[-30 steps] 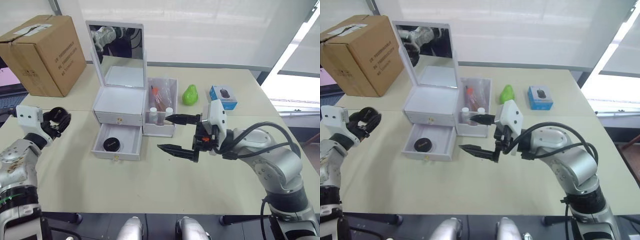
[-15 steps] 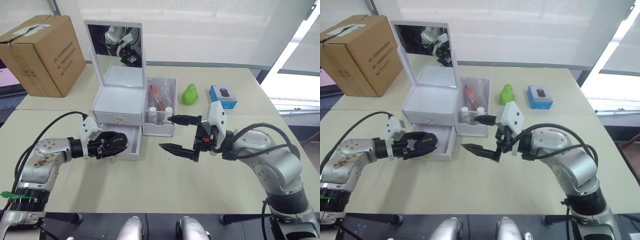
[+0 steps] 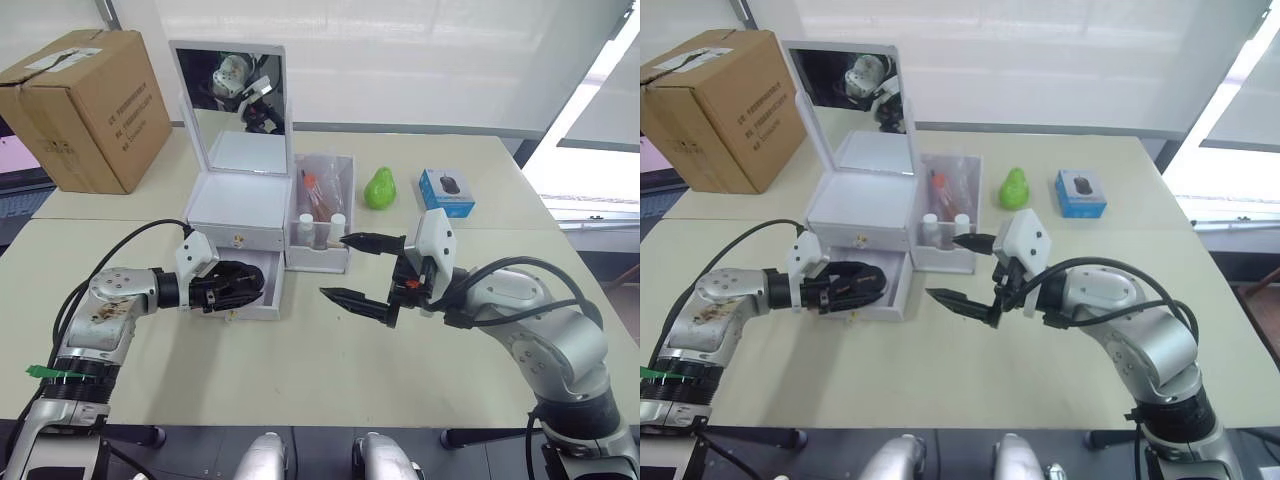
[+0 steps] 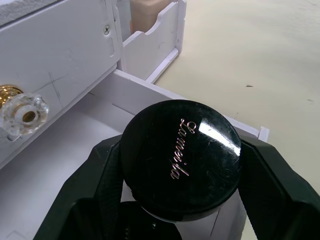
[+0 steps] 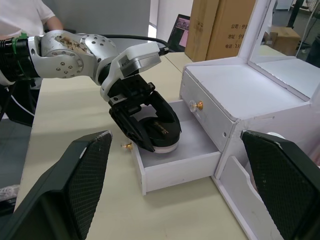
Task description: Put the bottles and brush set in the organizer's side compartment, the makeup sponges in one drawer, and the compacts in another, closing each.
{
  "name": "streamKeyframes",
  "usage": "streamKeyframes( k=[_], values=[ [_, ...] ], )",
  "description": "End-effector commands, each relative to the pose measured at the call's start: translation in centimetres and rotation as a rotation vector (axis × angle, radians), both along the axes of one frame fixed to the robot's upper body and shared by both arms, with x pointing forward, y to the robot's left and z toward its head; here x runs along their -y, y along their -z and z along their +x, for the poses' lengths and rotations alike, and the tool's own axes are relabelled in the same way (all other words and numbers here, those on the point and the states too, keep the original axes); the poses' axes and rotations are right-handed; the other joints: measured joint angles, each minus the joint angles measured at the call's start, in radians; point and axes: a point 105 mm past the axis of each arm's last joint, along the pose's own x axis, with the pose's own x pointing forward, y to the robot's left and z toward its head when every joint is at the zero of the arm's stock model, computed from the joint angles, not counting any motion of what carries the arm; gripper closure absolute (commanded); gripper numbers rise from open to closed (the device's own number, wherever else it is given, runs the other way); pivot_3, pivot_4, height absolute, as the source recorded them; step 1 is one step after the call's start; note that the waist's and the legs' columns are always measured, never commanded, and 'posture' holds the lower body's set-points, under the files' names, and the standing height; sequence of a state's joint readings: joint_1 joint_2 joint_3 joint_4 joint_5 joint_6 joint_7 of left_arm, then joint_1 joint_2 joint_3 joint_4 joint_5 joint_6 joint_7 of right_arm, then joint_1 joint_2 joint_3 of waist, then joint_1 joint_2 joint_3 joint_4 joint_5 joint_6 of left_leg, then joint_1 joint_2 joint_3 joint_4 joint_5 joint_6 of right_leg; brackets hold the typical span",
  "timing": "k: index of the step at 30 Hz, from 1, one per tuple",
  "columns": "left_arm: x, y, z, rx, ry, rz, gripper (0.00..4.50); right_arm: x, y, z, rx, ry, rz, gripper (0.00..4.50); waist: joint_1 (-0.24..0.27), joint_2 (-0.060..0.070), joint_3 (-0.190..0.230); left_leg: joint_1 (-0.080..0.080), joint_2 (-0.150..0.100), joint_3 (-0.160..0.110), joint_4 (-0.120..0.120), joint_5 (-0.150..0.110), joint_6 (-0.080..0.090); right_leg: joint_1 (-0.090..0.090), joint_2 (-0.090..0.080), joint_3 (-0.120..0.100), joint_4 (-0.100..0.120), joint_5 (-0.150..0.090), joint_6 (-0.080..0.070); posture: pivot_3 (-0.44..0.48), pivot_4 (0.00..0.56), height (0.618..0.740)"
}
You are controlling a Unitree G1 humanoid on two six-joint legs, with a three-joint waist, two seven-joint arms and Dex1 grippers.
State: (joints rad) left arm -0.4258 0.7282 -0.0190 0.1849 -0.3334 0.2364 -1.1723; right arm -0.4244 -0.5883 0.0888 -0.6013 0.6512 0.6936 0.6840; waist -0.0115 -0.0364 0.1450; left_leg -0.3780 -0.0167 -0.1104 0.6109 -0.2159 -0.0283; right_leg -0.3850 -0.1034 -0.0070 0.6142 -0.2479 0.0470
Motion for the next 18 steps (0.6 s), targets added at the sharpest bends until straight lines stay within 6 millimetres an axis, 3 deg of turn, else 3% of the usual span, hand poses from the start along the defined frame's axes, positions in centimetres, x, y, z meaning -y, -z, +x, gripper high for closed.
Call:
streamKeyframes(
  k=[1,5,12,18],
  values=[
    [0.2,-0.9,0.2,0.039,0.019,-0.001,1.25,0.1,-1.0,-0.6,0.038,-0.004,0.014,0.00,-0.001,0.000,0.000,0.000,0.000,0.000,0.000,0.000,0.000,0.000,0.000,0.000,0.000,0.000,0.000,0.000,0.150,0.730],
    [0.1,-1.5,0.4,0.036,0.006,-0.025,0.02,0.0,-0.9,-0.6,0.034,-0.003,0.016,0.00,0.000,-0.001,-0.001,0.000,0.000,0.000,0.000,0.000,0.000,0.000,0.000,0.000,0.000,0.000,0.000,0.000,0.150,0.730],
    [-1.7,-2.6,0.1,0.036,-0.032,-0.018,0.02,0.0,-0.8,-0.6,0.035,-0.004,0.018,0.00,-0.001,-0.001,0.000,0.000,0.001,0.000,0.001,0.000,0.001,0.000,0.002,0.002,0.000,0.000,0.000,0.000,0.150,0.730],
    [-4.5,-5.2,-1.6,0.033,-0.065,-0.036,0.02,0.1,-0.7,-0.6,0.032,0.006,0.019,0.00,-0.003,0.001,0.001,0.002,0.002,0.000,0.001,0.000,0.001,-0.001,0.005,0.006,0.000,0.000,0.000,0.000,0.150,0.730]
  ],
)
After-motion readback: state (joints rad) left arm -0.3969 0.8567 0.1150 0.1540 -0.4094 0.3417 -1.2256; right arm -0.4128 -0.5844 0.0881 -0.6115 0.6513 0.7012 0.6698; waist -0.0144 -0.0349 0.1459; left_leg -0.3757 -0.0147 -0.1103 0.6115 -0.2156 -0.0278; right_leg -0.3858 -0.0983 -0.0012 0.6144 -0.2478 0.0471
